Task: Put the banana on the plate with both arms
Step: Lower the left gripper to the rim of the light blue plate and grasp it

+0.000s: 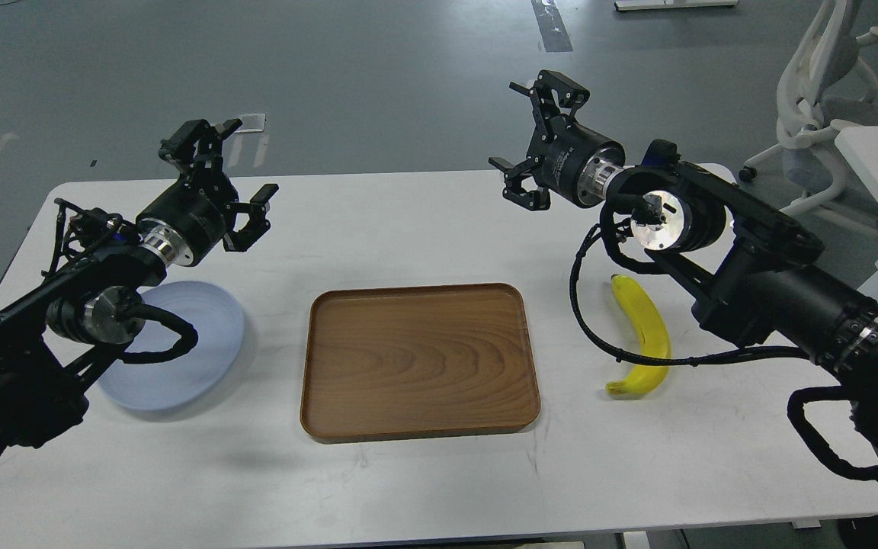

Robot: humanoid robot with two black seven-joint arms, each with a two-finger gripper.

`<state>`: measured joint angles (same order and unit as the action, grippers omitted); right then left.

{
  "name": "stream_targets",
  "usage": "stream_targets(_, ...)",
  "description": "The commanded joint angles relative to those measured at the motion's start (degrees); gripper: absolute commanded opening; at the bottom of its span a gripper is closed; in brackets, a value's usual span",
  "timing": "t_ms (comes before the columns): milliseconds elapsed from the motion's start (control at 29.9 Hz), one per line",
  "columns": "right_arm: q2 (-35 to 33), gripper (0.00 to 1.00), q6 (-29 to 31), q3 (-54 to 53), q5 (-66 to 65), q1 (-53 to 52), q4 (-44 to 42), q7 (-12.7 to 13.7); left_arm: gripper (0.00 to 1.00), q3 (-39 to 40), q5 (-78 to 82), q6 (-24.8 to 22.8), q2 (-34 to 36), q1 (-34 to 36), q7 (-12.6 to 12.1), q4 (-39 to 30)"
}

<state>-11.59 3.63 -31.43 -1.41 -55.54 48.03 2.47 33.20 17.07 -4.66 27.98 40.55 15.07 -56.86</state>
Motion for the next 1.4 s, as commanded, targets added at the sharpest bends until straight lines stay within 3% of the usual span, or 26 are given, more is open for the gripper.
stream_targets(0, 0.5, 1.00, 0.1, 0.1, 0.0, 0.3, 0.0, 0.0, 0.98, 0.1, 18.3, 8.2, 2.1, 1.4, 0.0, -4.1)
stream_targets(67, 0.5, 1.00, 0.0, 0.1, 0.0, 0.4, 0.0, -0.2, 0.98, -0.3, 31.6, 12.8, 5.3, 1.6, 0.0, -8.1)
stream_targets(201, 0.4, 1.00, 0.0, 0.1, 0.0, 0.5, 0.0, -0.5, 0.98, -1.9, 44.3, 15.8, 7.3, 0.7, -0.1, -9.7)
stream_targets(267, 0.2, 1.00, 0.0, 0.1, 0.0, 0.5, 0.0, -0.5, 0.98, -4.2, 50.0, 19.6, 8.4, 0.4, -0.7, -9.7)
stream_targets(334, 0.1, 1.00, 0.0, 0.1, 0.0, 0.5, 0.0, -0.6, 0.98, -9.6, 55.9, 26.2, 10.8, 0.7, -0.7, -9.7)
stream_targets(434, 0.0, 1.00, 0.0, 0.1, 0.0, 0.5, 0.0, -0.6, 0.98, -15.4, 60.5, 30.1, 14.2, 0.8, -0.6, -9.3)
stream_targets(535, 0.0, 1.00, 0.0, 0.1, 0.0, 0.5, 0.0, -0.6, 0.98, -23.2, 63.9, 30.1, 19.3, 1.0, -0.5, -9.6)
stream_targets(902, 0.0, 1.00, 0.0, 0.1, 0.0, 0.6, 0.0, -0.6, 0.98, -29.9, 64.3, 30.2, 24.1, -2.4, -0.3, -7.0)
stream_targets(1370, -0.1, 1.00, -0.1, 0.3, -0.1, 1.0, 0.0, -0.6, 0.98, -29.9, 66.1, 30.2, 24.1, -8.8, 0.3, 0.3)
